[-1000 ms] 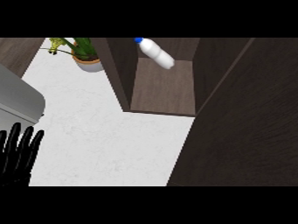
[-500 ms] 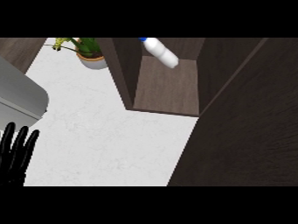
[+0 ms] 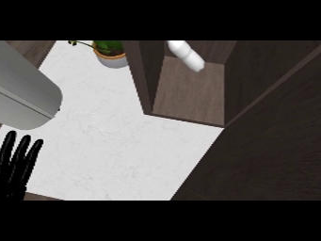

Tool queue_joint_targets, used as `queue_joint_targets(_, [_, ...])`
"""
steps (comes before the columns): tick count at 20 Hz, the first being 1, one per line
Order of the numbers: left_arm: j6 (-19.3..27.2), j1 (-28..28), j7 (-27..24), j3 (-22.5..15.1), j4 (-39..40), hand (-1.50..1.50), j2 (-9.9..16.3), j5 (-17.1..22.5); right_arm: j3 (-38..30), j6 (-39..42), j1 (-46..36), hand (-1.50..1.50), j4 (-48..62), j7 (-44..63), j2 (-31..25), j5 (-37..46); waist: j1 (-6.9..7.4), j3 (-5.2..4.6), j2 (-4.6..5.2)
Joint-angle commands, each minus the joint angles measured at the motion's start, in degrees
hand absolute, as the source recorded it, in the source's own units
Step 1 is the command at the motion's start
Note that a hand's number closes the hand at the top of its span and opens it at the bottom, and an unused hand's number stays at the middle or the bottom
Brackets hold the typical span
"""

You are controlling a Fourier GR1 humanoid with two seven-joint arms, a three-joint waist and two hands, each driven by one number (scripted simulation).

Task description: Pick up the bottled water, place it into the cabinet and close the cabinet

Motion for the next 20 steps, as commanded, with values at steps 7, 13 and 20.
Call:
queue_joint_targets(7, [-1.1,1.9,-0.8,1.0,0.6,-1.50,0.5,0.3,-7.7,-14.4,-0.6,1.50,7.2,-2.0,7.7,-3.6,-2.46,0.38,-0.57])
queue_joint_targets(13, [-1.3,2.0,-1.4,1.9,1.3,-1.50,0.1,0.9,-12.6,-19.6,-0.3,1.50,8.4,-4.1,7.8,-3.8,-3.37,0.31,-0.18])
queue_joint_targets(20, [-2.7,1.9,-1.4,0.7,1.2,-1.50,-0.4,1.0,-19.9,-29.2,-12.5,1.50,17.6,-5.1,7.9,-5.9,-1.39,0.42,-0.52])
